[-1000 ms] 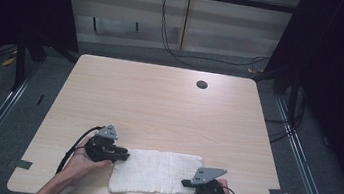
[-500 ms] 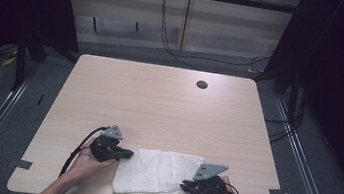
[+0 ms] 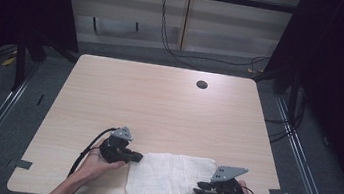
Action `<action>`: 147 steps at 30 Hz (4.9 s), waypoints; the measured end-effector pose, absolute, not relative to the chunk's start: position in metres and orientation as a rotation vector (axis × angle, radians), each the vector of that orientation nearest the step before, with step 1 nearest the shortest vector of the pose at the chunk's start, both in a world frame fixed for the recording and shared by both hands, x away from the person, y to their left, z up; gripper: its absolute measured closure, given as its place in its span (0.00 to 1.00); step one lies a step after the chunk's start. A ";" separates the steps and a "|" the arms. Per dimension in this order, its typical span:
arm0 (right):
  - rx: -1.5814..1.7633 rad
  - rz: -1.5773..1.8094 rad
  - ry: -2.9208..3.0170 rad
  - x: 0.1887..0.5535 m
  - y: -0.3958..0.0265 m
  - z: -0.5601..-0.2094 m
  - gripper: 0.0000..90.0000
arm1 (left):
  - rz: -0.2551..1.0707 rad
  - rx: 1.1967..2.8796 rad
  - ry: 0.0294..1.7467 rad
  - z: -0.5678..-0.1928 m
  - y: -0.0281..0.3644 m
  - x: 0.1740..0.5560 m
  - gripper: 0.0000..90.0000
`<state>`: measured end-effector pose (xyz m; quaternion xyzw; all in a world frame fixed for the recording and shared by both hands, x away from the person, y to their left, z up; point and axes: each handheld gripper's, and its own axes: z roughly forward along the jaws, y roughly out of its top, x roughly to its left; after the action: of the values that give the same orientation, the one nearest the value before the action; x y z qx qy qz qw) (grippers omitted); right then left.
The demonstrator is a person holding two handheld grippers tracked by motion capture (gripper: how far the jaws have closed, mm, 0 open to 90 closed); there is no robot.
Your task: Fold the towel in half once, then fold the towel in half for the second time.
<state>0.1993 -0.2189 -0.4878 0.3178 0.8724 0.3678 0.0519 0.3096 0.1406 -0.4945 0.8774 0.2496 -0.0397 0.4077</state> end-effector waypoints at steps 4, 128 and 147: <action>0.948 1.190 2.615 0.197 -0.208 -0.478 0.70 | -0.066 2.153 0.652 -0.483 0.155 0.315 0.85; 0.696 1.378 2.780 0.224 -0.037 -0.462 0.93 | -0.162 2.025 0.724 -0.464 0.183 0.322 0.95; 0.663 1.483 2.720 0.233 -0.012 -0.443 0.93 | -0.097 1.946 0.761 -0.447 0.214 0.324 0.95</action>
<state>0.2330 -0.0117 -0.4425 0.2093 0.8585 0.4681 -0.0131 0.3238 0.2137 -0.4472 0.8050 0.3150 -0.0401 0.5011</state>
